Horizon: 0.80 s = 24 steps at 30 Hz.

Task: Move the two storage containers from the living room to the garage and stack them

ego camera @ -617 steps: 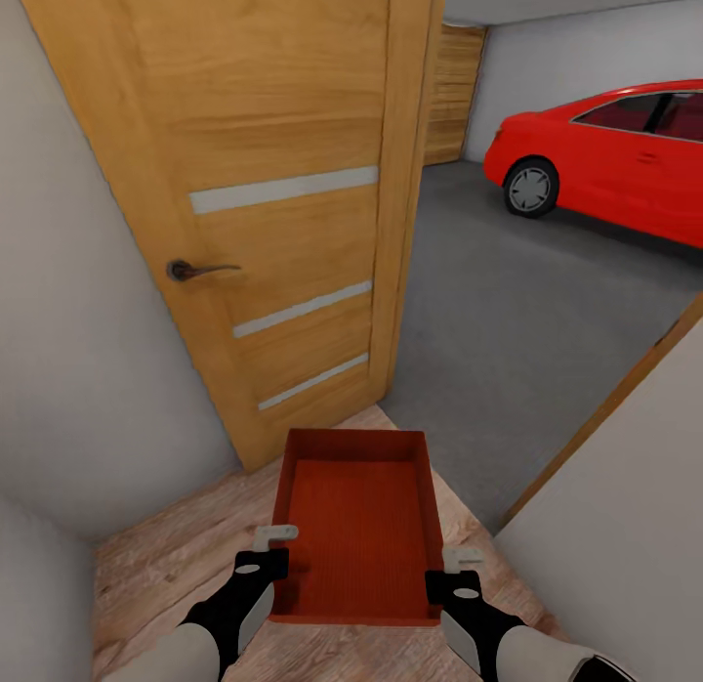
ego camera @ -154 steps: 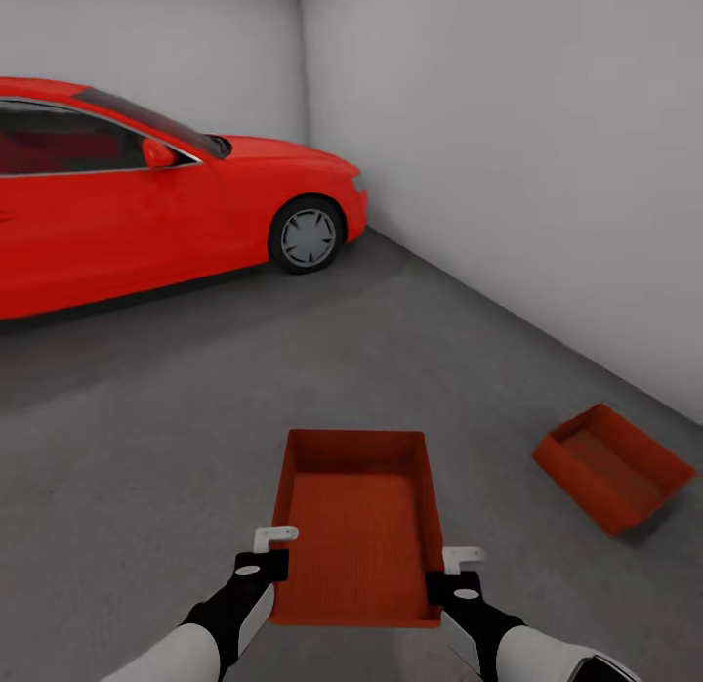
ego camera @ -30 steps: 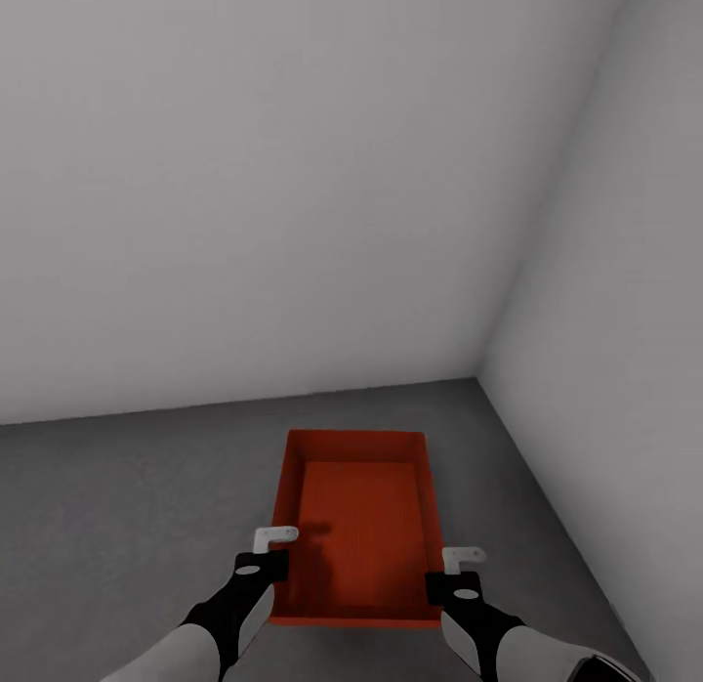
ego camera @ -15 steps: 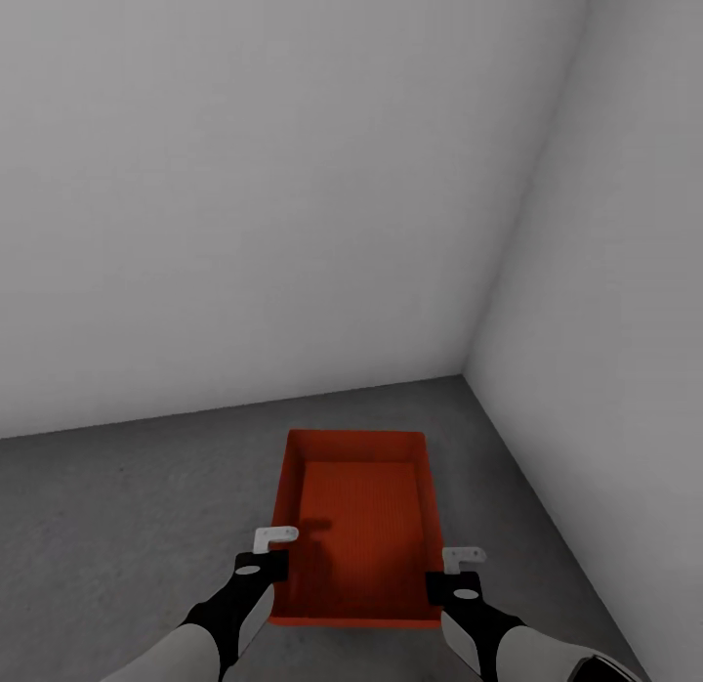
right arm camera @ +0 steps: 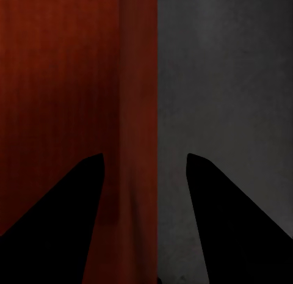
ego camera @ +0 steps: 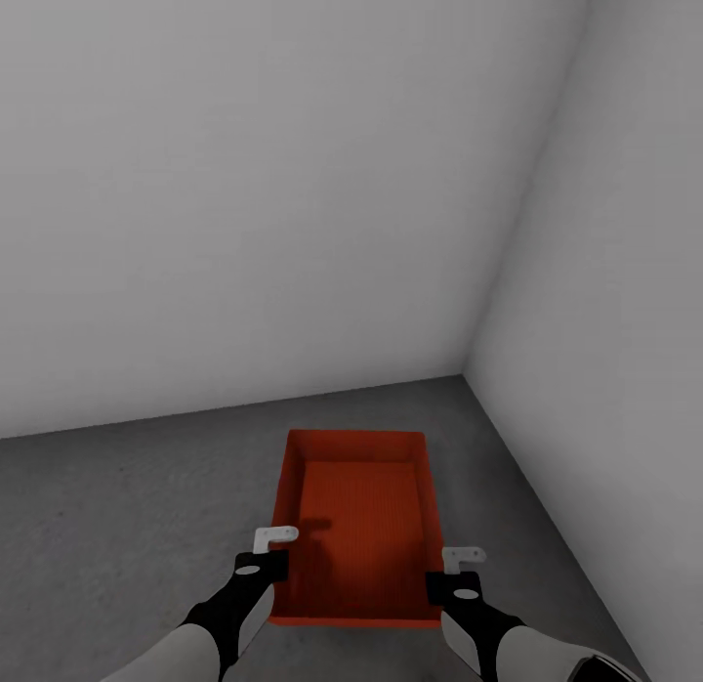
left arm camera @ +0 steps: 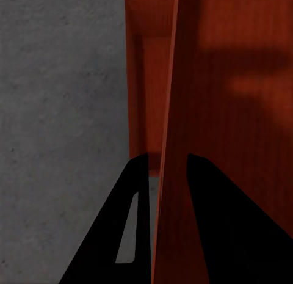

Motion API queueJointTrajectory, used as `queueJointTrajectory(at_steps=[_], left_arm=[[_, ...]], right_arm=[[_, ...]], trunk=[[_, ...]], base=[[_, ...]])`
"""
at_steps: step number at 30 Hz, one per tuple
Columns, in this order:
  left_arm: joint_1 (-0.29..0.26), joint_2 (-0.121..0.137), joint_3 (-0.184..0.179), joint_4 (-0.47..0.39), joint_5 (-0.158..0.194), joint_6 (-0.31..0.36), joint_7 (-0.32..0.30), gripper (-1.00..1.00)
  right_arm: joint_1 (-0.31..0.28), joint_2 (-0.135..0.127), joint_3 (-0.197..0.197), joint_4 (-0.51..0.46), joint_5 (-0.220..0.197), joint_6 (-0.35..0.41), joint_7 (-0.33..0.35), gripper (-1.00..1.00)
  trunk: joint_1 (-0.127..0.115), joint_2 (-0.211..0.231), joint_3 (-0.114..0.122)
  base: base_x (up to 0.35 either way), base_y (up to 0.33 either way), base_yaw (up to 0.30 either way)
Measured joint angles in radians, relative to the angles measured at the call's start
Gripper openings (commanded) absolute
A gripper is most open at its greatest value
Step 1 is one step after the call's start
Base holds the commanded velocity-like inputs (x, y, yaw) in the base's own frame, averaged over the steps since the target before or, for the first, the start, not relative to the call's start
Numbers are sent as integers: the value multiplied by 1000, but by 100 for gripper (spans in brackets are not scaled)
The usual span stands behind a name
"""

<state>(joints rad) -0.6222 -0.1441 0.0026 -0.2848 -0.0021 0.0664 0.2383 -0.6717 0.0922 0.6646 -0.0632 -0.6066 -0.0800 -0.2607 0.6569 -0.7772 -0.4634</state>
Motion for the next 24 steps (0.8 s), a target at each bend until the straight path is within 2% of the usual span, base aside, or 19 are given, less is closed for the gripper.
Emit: queueJointTrajectory(at_steps=[6,14,24], left_arm=[[0,1,-1,-1,1,0,-1,-100],[0,0,-1,-1,1,0,0,-100],[0,0,-1,-1,1,0,-1,-100]], right_arm=[[0,0,1,-1,-1,-1,0,-100],[0,0,0,-1,0,0,0,-100],[0,0,0,-1,-1,0,0,-100]], trunk=[[0,0,0],[0,0,0],[0,0,0]], base=[[3,17,0],[91,194,0],[13,19,0]])
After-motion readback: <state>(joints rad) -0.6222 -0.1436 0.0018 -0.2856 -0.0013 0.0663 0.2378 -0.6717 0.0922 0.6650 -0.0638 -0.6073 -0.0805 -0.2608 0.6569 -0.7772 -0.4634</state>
